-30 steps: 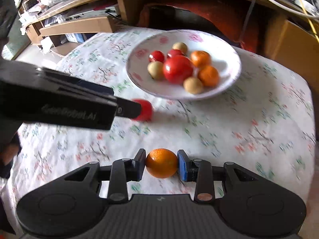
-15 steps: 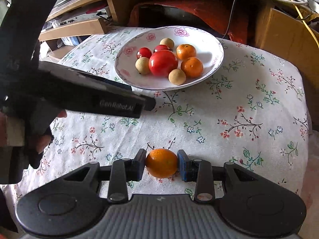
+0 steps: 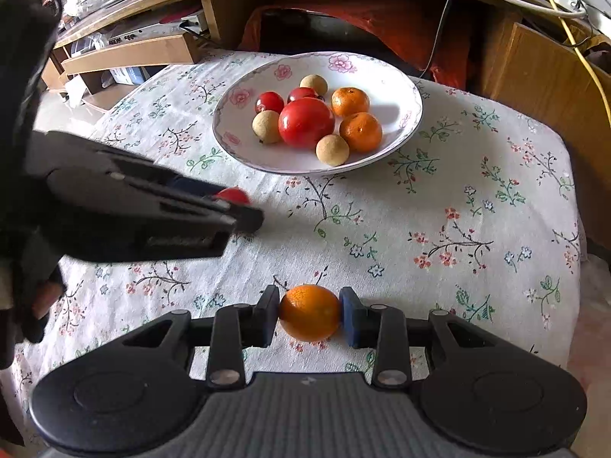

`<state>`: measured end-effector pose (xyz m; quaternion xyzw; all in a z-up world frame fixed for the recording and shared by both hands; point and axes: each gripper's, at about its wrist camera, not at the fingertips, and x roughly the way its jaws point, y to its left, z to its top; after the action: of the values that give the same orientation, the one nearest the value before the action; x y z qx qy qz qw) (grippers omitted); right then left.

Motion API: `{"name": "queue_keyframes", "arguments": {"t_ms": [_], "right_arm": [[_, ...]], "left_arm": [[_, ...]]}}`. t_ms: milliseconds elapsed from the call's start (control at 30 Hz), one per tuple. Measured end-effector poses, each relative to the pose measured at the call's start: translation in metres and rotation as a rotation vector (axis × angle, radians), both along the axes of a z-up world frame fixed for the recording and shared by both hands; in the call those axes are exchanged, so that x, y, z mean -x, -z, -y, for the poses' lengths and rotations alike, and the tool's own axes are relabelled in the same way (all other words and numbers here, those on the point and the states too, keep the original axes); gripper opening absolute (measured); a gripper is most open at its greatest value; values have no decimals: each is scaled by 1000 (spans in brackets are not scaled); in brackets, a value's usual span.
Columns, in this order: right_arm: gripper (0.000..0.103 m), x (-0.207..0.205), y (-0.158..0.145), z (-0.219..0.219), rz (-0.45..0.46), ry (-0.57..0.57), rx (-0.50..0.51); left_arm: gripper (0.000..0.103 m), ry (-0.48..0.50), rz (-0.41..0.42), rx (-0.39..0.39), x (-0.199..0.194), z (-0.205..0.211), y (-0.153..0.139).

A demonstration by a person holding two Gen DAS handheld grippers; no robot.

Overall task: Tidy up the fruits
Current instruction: 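Close the left tool on the red cherry tomato, then carry the cherry tomato and the mandarin toward the white bowl with both tools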

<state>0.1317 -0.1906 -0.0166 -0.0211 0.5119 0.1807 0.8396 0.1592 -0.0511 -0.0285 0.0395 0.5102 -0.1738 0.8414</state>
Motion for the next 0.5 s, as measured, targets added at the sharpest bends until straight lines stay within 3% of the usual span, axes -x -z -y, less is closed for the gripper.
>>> {"name": "queue_keyframes", "arguments": {"t_ms": [500], "right_arm": [[34,36,-2,-20,30,-75,82]], "left_arm": [[38,29,-14,-39,60,-14,-7]]}}
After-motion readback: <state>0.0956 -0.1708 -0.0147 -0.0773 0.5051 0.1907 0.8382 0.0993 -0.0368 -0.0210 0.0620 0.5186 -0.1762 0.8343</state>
